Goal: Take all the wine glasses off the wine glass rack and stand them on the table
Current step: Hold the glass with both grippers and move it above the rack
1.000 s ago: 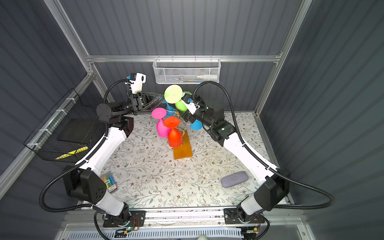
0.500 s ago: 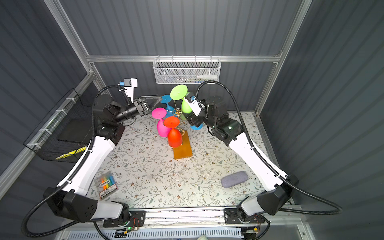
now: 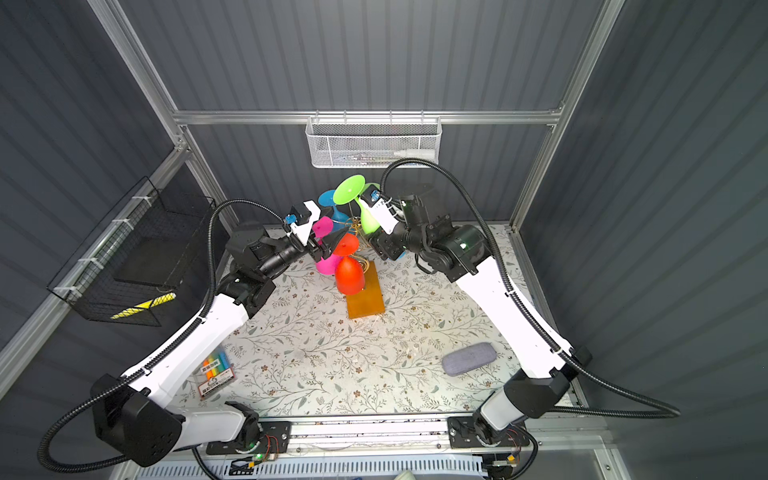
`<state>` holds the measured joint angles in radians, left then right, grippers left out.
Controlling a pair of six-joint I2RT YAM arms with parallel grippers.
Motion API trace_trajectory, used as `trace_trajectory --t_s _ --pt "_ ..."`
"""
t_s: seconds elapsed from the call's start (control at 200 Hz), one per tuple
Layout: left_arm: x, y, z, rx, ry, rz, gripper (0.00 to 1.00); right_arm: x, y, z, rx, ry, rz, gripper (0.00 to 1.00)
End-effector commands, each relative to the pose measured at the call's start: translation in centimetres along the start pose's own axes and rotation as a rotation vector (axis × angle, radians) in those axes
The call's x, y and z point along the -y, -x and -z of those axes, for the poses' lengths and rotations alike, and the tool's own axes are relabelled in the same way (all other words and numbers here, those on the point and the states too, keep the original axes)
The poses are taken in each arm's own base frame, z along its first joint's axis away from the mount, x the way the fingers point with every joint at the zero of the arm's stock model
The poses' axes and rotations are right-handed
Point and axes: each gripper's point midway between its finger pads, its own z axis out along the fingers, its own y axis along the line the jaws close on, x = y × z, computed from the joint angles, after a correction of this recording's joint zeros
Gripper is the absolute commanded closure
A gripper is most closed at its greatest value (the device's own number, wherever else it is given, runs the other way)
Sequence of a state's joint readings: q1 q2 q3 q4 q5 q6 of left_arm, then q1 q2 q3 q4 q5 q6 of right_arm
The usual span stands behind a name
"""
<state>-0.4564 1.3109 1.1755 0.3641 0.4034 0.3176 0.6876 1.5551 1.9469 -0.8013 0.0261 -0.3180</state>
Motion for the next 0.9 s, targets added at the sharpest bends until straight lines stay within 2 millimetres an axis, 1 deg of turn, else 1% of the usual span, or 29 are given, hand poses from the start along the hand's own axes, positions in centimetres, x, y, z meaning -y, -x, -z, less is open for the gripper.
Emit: trace_trajectory --t_s 0.0,0.15,0.255,0.44,0.47,0.49,0.58,0.705,0.805,0.895 --pt "-1.5 4.1 0.7 0.144 0.084 -0.23 0.34 0.0 -0.8 0.4 -0.06 -0.011 -0.004 0.24" --pt "-1.1 5.2 1.0 0.206 0.084 -0.311 0.35 -0.1 -1.2 0.3 -0.084 -0.005 -0.005 0.25" --pt "-0.7 5.3 0.8 0.219 0.059 -0.341 0.37 -0.3 -1.4 0.2 -0.099 0.004 -0.009 0.25" --pt "-0.5 5.9 0.7 0.253 0.05 -0.362 0.4 -0.7 -2.0 -0.1 -0.132 0.02 -0.017 0.26" --pt "-0.4 5.9 0.7 0.256 0.044 -0.36 0.4 -0.8 -1.9 -0.1 -0.134 0.023 -0.019 0.26" --pt "-0.4 6.3 0.7 0.266 0.042 -0.363 0.4 -0.8 -1.9 -0.1 -0.134 0.025 -0.018 0.26" --pt "0.0 6.6 0.6 0.278 0.015 -0.363 0.41 -1.0 -1.8 -0.2 -0.133 0.035 -0.017 0.26" --pt "0.5 6.4 0.3 0.275 -0.008 -0.368 0.42 -1.4 -1.7 -0.3 -0.136 0.052 -0.023 0.27" --pt "0.5 6.6 0.3 0.283 -0.006 -0.373 0.43 -1.7 -1.7 -0.6 -0.149 0.062 -0.02 0.27" --pt "0.3 7.4 0.5 0.307 0.012 -0.382 0.44 -1.9 -1.8 -0.8 -0.162 0.064 -0.011 0.27"
